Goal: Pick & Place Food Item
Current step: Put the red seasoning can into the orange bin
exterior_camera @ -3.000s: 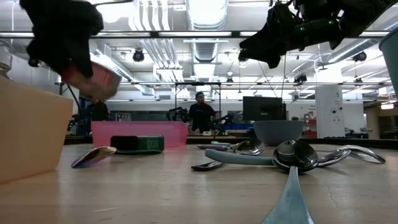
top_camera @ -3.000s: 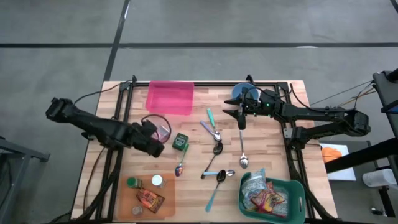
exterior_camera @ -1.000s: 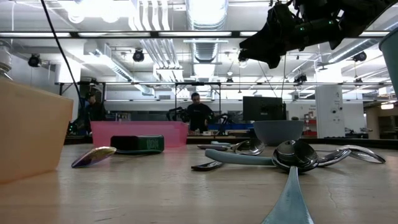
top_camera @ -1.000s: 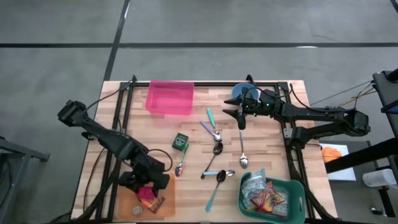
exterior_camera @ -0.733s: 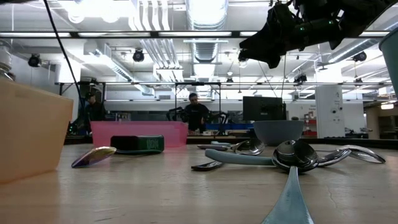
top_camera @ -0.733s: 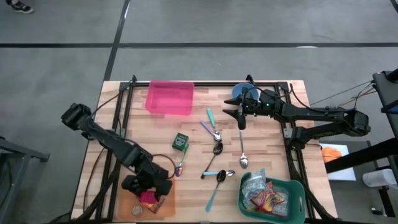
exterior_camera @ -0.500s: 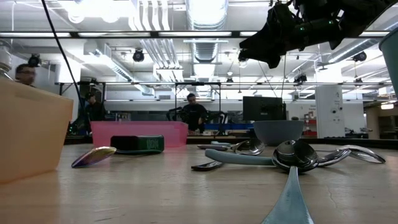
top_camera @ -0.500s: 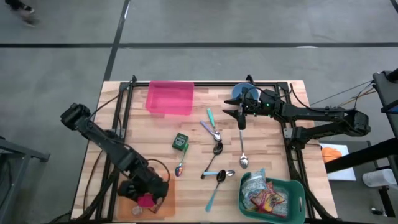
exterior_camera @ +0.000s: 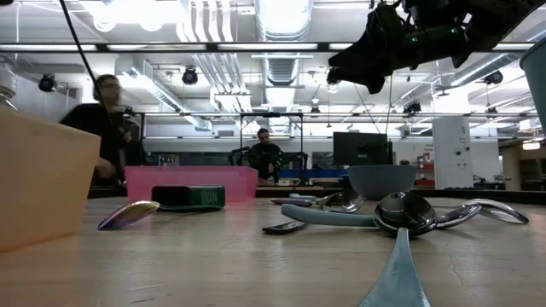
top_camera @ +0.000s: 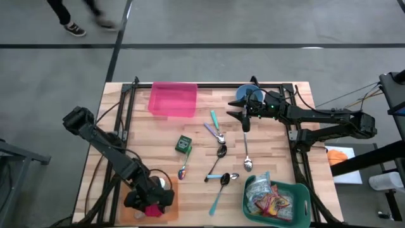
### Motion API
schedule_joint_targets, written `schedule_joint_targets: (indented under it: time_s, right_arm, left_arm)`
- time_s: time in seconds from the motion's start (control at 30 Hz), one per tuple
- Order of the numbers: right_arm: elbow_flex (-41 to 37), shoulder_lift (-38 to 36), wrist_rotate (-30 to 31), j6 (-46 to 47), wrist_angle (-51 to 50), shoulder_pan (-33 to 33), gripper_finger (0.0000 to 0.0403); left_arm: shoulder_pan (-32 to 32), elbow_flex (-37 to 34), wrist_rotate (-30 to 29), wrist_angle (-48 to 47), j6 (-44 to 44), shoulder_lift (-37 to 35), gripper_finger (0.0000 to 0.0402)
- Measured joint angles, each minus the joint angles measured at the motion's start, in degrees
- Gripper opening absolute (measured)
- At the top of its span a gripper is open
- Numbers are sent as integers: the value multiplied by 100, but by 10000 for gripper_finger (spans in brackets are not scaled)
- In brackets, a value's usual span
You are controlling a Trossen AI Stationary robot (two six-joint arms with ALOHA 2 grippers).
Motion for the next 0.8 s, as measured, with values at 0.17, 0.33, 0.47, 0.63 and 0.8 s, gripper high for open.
schedule_joint_targets:
  time_s: [0.17, 0.33, 0.47, 0.63, 0.8]
  right_arm:
    - [0, 0, 2, 0, 0, 0, 211]
    - [0, 0, 0, 0, -2, 0, 211]
    - [0, 0, 0, 0, -2, 0, 211]
    - [0, 0, 2, 0, -1, -1, 211]
    - [0, 0, 2, 0, -2, -2, 211]
  left_arm:
    - [-56, -412, -2, 633, -298, -15, 307]
    - [-52, -669, -79, 753, -387, -17, 307]
    - [-52, -898, -95, 1084, -448, -17, 307]
    - [-59, -1262, -123, 1727, -582, -57, 307]
    - [-57, -1423, -97, 2072, -915, -66, 307]
